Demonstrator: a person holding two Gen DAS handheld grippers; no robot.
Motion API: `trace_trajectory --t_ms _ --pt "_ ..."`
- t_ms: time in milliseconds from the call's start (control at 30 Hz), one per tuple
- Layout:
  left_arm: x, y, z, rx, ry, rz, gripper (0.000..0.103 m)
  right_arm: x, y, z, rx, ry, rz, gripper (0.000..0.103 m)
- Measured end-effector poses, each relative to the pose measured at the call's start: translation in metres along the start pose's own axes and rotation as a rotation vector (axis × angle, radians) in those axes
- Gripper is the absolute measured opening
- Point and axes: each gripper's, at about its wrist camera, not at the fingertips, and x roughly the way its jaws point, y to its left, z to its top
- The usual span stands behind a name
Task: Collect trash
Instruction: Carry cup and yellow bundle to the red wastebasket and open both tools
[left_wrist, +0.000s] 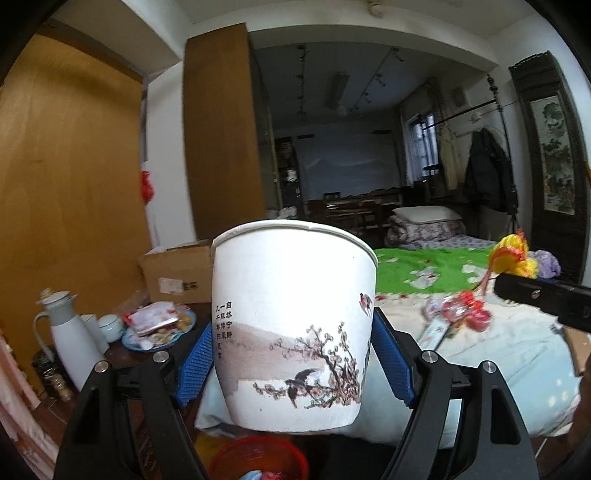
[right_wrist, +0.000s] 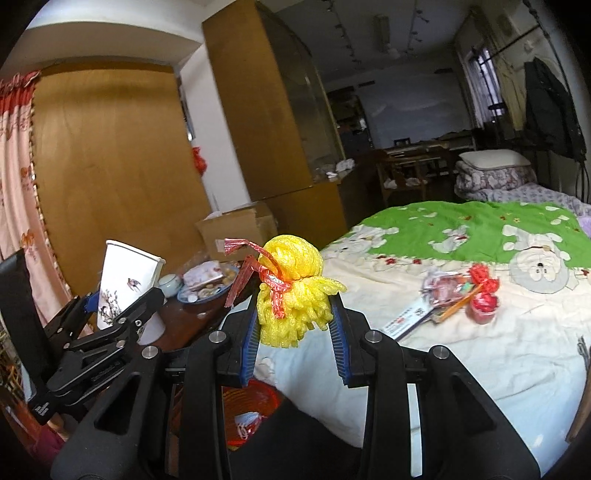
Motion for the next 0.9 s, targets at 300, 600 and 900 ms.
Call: trace_trajectory --t_ms 300,600,900 --pt "0.05 0.06 -0.046 -0.055 0.18 0.068 0.078 0.061 0.031 -0.022 -0.06 0.14 0.047 0.035" --pt "0.138 0.099 -0.106 -0.117 0.441 0.054 0.08 0.136 0.029 -0.05 -0.046 0.299 0.063 0.035" --pt "0.173 0.124 -0.15 -0.151 0.578 0.089 0.097 0.18 0.02 -0.075 -0.008 0.432 0.079 0.036"
